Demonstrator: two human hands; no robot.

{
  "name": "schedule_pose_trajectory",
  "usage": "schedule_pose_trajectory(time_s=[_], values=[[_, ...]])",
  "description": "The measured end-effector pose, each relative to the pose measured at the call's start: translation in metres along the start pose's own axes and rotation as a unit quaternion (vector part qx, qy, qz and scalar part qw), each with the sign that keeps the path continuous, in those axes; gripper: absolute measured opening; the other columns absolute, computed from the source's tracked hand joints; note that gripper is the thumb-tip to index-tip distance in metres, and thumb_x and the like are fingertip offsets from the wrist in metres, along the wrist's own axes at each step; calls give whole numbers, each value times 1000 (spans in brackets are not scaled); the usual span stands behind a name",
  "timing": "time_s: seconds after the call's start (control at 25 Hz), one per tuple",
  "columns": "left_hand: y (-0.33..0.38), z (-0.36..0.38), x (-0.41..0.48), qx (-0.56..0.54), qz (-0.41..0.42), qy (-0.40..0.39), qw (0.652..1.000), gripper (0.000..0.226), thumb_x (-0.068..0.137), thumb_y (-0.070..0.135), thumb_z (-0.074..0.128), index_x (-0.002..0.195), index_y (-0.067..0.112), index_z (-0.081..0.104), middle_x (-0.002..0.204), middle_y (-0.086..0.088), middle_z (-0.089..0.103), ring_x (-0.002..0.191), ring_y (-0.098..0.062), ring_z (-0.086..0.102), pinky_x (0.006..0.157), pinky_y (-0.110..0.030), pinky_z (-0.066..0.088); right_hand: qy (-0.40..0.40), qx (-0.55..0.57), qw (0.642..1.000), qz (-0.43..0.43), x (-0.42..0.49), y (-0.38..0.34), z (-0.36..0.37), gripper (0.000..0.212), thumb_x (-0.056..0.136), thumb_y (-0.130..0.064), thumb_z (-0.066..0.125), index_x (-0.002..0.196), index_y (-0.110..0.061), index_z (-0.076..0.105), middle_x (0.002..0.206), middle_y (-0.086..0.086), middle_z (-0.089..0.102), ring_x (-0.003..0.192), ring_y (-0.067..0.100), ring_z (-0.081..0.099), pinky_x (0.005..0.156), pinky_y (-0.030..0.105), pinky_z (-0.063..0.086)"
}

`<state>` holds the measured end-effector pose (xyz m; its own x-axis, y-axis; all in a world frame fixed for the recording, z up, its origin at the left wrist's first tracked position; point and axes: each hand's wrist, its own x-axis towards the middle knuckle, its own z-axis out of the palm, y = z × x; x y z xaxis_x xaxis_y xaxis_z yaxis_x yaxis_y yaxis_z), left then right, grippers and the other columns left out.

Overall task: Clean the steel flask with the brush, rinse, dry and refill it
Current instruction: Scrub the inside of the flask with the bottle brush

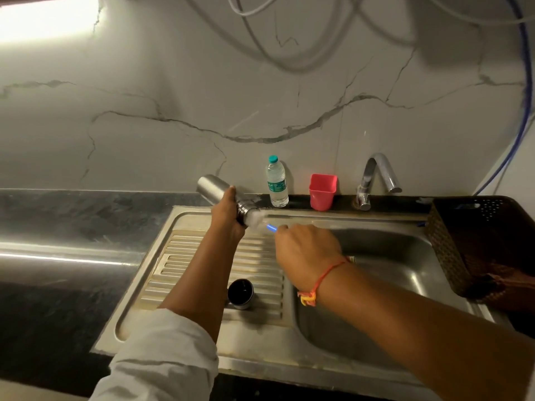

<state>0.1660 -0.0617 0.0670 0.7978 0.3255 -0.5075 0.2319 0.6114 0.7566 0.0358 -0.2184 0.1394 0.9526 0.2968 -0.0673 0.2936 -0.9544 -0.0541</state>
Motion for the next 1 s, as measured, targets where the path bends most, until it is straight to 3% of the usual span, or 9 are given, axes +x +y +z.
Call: schedule_pose_trajectory(time_s=[0.12, 0.24, 0.36, 0.52, 0.64, 0.8, 1.0], values=[[-2, 0, -5, 6, 9, -17, 1000, 61, 90, 34, 77, 134, 8, 43, 114, -20, 68, 81, -32, 76, 77, -53, 63, 15, -5, 1000, 14, 5, 3, 0, 28, 101, -16, 45, 126, -12, 56, 112, 7, 65, 100, 26, 63, 70, 36, 43], [-3, -2, -16, 32, 3, -25, 999, 46, 95, 30, 71, 124, 6, 46, 105, -18, 69, 67, -26, 76, 67, -47, 63, 10, 7, 1000, 15, 7, 4, -2, 29, 101, -16, 42, 127, -12, 56, 112, 8, 65, 99, 27, 63, 69, 37, 42], [12, -10, -1, -13, 21, 18, 1000, 62, 92, 29, 75, 138, 5, 42, 112, -19, 70, 71, -30, 77, 65, -46, 62, 4, 1, 1000, -10, -7, 1, -1, 28, 101, -16, 43, 127, -11, 53, 110, 8, 65, 96, 27, 63, 66, 37, 41], [3, 0, -21, 24, -10, -7, 1000, 51, 93, 32, 74, 127, 8, 45, 110, -17, 70, 68, -26, 75, 65, -45, 62, 19, 8, 1000, 20, 4, 0, -8, 30, 100, -16, 45, 129, -12, 54, 114, 8, 64, 101, 26, 63, 70, 37, 43], [17, -7, -7, -25, 5, 10, 1000, 58, 92, 30, 75, 135, 4, 46, 109, -16, 70, 73, -29, 76, 68, -48, 62, 18, 16, 1000, -5, -10, 1, -6, 28, 101, -17, 45, 127, -11, 53, 107, 8, 65, 86, 24, 58, 67, 37, 45], [10, 6, -26, 4, -14, -19, 1000, 47, 93, 32, 73, 124, 7, 47, 112, -19, 70, 71, -29, 77, 66, -48, 63, 48, -12, 999, 20, 1, 3, -14, 32, 100, -16, 46, 132, -12, 52, 113, 8, 65, 99, 26, 64, 68, 36, 43], [24, 8, -20, -33, 15, 1, 999, 55, 94, 29, 72, 136, 5, 47, 105, -16, 71, 69, -27, 76, 72, -49, 63, 40, 4, 999, 5, -11, 8, -13, 31, 101, -18, 46, 130, -13, 53, 113, 8, 65, 100, 26, 64, 75, 37, 49]])
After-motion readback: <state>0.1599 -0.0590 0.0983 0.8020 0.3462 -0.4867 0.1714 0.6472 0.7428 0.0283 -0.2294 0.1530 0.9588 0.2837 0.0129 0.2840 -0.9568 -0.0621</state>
